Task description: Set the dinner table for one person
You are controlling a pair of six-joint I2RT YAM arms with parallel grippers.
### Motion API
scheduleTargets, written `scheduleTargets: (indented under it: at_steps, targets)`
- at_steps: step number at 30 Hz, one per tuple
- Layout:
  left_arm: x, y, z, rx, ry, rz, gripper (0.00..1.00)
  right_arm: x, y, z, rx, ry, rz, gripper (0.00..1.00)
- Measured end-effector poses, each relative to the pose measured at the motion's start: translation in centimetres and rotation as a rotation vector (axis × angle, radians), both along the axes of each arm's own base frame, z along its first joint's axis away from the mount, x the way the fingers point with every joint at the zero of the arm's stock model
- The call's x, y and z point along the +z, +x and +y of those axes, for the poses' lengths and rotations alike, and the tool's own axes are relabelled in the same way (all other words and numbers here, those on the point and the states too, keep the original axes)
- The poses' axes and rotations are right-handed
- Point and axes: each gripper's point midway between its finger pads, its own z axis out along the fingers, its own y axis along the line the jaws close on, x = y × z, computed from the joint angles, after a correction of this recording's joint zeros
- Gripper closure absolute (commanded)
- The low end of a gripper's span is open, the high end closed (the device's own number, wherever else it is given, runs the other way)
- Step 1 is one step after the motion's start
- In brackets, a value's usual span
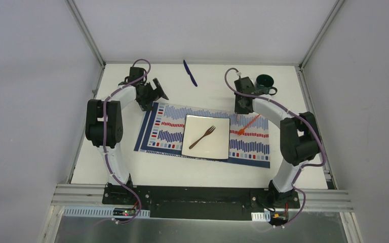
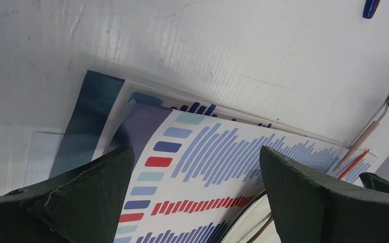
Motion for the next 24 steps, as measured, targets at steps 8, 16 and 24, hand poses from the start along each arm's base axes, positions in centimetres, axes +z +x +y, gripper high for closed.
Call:
scheduleTargets:
  at_steps: [8, 16, 24]
  targets:
    - [0.0, -0.1, -0.3, -0.007, 0.000, 0.000, 0.01, -0.1, -0.5, -0.3, -0.007, -0.029, -0.001, 0.70]
    - [0.0, -0.1, -0.3, -0.007, 0.000, 0.000, 0.01, -1.2, 2.3, 0.0, -0.019, -0.027, -0.008, 0.68]
    - [0.0, -0.1, -0.3, -0.006, 0.001, 0.001, 0.01, -2.6, 4.7, -1.4, -0.060, -0.013, -0.002, 0.68]
